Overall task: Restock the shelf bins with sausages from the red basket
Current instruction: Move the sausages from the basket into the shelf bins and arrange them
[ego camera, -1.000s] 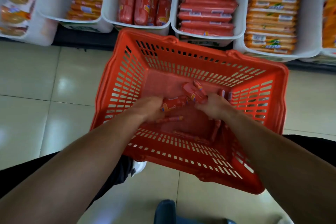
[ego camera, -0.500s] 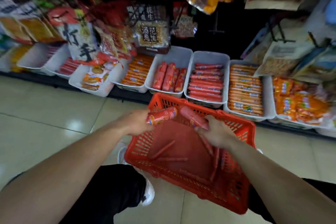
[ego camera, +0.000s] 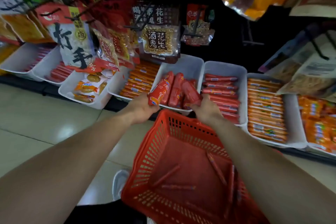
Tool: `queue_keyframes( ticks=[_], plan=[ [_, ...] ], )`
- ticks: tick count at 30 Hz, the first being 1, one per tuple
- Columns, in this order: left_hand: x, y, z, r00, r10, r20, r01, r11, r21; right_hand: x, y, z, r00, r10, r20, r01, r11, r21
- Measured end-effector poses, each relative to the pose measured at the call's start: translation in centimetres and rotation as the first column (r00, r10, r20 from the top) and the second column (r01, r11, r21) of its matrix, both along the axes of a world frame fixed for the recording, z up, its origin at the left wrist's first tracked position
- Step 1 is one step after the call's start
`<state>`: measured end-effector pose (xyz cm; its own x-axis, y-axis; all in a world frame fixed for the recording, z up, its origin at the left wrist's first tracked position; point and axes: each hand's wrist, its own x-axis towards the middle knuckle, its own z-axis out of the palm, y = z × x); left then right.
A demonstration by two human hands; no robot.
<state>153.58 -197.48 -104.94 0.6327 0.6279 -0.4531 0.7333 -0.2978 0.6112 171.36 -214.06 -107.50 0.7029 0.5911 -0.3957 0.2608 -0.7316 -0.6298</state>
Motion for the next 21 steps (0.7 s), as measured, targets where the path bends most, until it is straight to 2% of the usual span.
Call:
queue_keyframes(
  ticks=[4, 6, 8, 14, 17, 21],
  plan=[
    [1.3, 0.8, -2.1, 0.998, 0.043, 0.041, -0.041, 0.998, -0.043, 0.9, 5.3, -1.7, 0.989, -0.147, -0.001, 0.147, 0.989, -0.018],
    [2.1, 0.9, -2.7, 0.998, 0.039, 0.048, -0.038, 0.999, -0.027, 0.2, 5.9, -2.8, 0.992, -0.081, 0.093, 0.092, 0.988, -0.123],
    [3.3, 1.0, -3.2, 0.996, 0.044, 0.071, -0.043, 0.999, -0.017, -0.6, 5.0, -3.9, 0.986, -0.016, 0.167, 0.042, 0.987, -0.156],
    [8.7, 1.2, -5.3, 0.995, 0.043, 0.088, -0.055, 0.989, 0.136, 0.1, 0.0, -6.0, 0.983, 0.056, 0.175, -0.044, 0.997, -0.070],
    [9.8, 0.7, -5.0, 0.999, -0.044, 0.022, 0.038, 0.974, 0.225, 0.8, -1.5, -6.2, 0.981, 0.051, 0.185, -0.038, 0.997, -0.073],
    [8.7, -0.2, -3.1, 0.993, -0.091, -0.069, 0.105, 0.969, 0.226, 0.6, -3.4, -5.0, 0.980, 0.030, 0.196, -0.014, 0.997, -0.081]
  ],
)
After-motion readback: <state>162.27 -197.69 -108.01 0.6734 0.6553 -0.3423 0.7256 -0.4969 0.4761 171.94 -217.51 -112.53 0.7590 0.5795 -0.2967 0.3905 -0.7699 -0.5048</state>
